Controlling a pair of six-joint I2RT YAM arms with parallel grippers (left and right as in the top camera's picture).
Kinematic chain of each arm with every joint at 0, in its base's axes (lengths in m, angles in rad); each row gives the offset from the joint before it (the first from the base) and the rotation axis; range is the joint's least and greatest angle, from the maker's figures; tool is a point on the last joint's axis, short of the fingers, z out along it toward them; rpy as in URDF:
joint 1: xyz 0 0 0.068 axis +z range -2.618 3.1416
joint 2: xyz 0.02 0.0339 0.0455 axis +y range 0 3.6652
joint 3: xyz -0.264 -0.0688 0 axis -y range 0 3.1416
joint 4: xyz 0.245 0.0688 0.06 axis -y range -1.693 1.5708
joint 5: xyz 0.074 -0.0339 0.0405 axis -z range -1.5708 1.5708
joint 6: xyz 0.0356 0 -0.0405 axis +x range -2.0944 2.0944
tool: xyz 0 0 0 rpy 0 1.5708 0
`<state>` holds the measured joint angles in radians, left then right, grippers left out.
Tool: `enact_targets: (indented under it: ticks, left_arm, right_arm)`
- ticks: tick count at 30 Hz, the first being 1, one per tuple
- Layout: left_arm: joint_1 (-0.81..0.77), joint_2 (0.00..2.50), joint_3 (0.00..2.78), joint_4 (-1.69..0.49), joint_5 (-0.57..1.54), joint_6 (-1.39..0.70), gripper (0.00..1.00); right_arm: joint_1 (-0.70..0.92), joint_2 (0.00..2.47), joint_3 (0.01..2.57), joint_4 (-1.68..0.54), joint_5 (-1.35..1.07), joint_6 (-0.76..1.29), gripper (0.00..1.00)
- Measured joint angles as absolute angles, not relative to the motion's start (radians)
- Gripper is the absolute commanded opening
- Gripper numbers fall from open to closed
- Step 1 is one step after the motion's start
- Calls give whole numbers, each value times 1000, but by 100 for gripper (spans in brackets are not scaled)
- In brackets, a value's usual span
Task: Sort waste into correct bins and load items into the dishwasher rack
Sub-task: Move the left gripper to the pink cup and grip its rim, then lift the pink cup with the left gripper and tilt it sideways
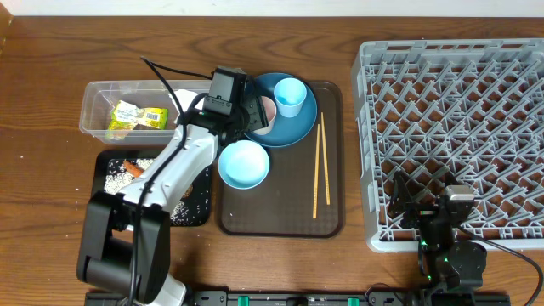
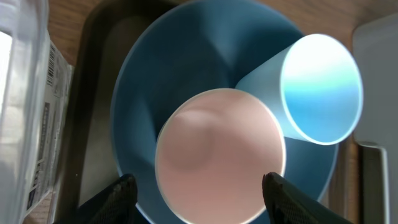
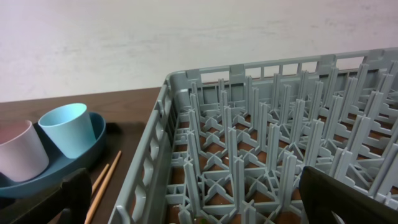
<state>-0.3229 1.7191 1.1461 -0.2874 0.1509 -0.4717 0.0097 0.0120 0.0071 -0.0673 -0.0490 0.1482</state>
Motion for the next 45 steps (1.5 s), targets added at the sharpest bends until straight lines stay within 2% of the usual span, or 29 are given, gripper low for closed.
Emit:
enact_targets:
  ticks: [4,11,17,23,24,26,39,45]
  left_arm:
    - [-323,1746,1146,-286,151,-472,65]
    - [-323,1781,1146,-286,150,-475,55]
    - [-324,1785,1146,-252,142,-477,31]
    - [-324,1786,1146,-238,131,-476,19]
    - [-324,1786,1146,-238,131,-476,12]
    - [-324,1786,1146,-239,129,-478,6]
    - [-319,1786,1146,-289,128,-474,6]
    - [-257,1738,1146,-356,139,-474,6]
  right_arm:
    - [10,12,7,-67,-49,148,99]
    - [10,12,7,-67,-49,148,99]
    - [10,12,7,-67,-49,148,99]
    - [10,12,7,-67,-49,148,99]
    - [10,12,7,-67,-49,148,99]
    - [10,12,7,-67,-49,148,99]
    - [10,12,7,-67,-49,148,99]
    - [10,12,7,-67,-49,148,99]
